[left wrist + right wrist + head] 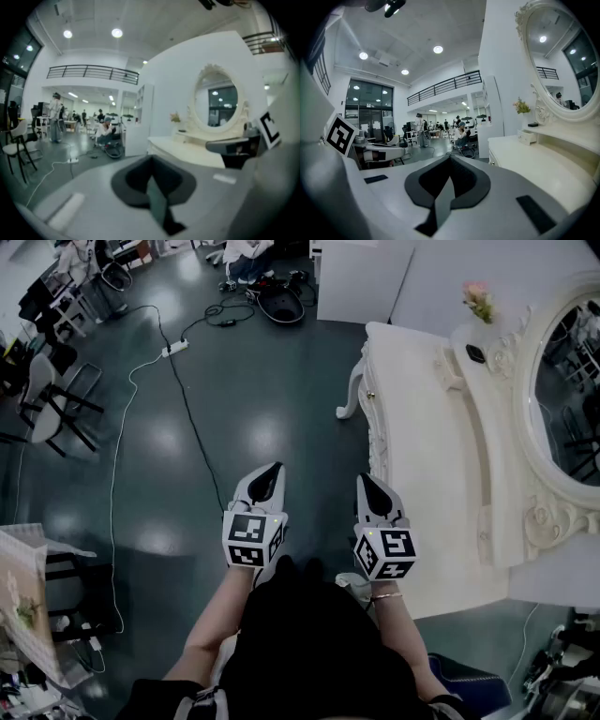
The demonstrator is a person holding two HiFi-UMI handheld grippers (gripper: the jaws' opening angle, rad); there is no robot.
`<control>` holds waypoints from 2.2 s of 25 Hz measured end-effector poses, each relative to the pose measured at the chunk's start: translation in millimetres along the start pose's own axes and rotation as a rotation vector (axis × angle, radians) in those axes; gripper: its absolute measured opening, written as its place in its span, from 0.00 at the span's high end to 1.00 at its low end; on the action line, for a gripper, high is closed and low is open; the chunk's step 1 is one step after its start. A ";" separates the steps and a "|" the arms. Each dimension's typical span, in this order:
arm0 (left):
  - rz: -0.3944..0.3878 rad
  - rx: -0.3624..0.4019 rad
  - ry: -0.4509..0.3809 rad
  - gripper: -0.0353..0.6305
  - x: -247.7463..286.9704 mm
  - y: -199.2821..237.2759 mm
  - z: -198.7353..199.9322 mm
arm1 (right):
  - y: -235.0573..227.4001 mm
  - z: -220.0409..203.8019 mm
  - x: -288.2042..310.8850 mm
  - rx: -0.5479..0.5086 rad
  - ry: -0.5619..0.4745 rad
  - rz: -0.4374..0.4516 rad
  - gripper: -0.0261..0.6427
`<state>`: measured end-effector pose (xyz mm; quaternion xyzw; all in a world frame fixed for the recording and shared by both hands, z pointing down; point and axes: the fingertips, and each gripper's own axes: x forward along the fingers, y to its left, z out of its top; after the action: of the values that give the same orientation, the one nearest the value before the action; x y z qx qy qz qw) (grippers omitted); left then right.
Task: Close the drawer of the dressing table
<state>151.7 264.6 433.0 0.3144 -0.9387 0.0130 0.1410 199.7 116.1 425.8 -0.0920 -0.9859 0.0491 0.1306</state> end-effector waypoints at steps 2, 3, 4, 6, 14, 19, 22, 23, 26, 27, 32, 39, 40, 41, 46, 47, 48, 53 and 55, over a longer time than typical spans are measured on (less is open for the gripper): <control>0.001 0.001 0.000 0.94 -0.1 -0.4 0.0 | 0.1 -0.7 -0.5 0.002 -0.001 0.002 0.96; 0.002 0.002 0.001 0.94 -0.3 -0.6 -0.1 | 0.2 -1.0 -0.6 0.004 -0.001 0.003 0.96; 0.003 0.002 0.002 0.94 -0.5 -0.9 -0.2 | 0.2 -1.3 -0.7 0.006 -0.002 0.005 0.96; 0.004 0.004 0.003 0.94 -0.6 -1.9 -0.2 | -0.6 -1.6 -0.8 0.009 -0.002 0.006 0.95; 0.013 0.014 0.000 0.94 7.6 -6.4 0.9 | -12.7 3.0 1.2 0.016 -0.022 0.008 0.95; 0.026 0.018 -0.013 0.94 11.9 -9.6 4.2 | -20.9 1.6 -0.3 0.025 -0.023 0.011 0.95; 0.031 0.024 -0.018 0.94 13.4 -12.3 7.1 | -23.6 2.3 -0.2 0.030 -0.025 0.018 0.95; 0.033 0.026 -0.020 0.94 14.1 -13.2 7.7 | -24.1 2.6 0.4 0.030 -0.027 0.022 0.95; 0.038 0.029 -0.019 0.93 16.5 -15.7 6.8 | -24.3 2.5 2.6 0.032 -0.030 0.034 0.95; 0.039 0.030 -0.015 0.93 17.2 -16.2 6.2 | -24.2 2.5 3.7 0.033 -0.029 0.038 0.95; 0.042 0.033 -0.008 0.92 26.6 -11.3 7.1 | -25.1 4.3 14.6 0.039 -0.028 0.052 0.95; 0.022 0.015 0.013 0.80 60.7 11.8 8.7 | -32.3 3.4 47.2 0.053 -0.007 0.040 0.95; 0.016 0.014 0.018 0.78 67.7 16.8 8.2 | -33.5 3.0 54.1 0.056 -0.003 0.036 0.95; 0.010 0.013 0.023 0.77 75.3 22.4 8.2 | -34.9 3.0 62.0 0.057 0.001 0.030 0.95; -0.029 0.016 0.030 0.77 119.8 53.4 16.9 | -48.6 8.0 111.3 0.065 0.021 -0.014 0.95; -0.035 0.019 0.029 0.76 130.0 60.2 19.6 | -52.3 10.0 122.4 0.067 0.023 -0.024 0.95; -0.041 0.020 0.030 0.76 140.1 67.5 22.3 | -55.6 12.3 133.7 0.070 0.025 -0.033 0.95; -0.065 0.014 0.043 0.74 183.8 108.1 33.5 | -59.2 25.5 189.0 0.077 0.038 -0.060 0.95; -0.074 0.012 0.048 0.73 198.7 122.7 37.4 | -59.2 31.9 209.1 0.076 0.039 -0.066 0.95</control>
<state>-82.2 242.3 459.2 0.3494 -0.9226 0.0209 0.1619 -17.3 96.5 454.3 -0.0552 -0.9831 0.0805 0.1547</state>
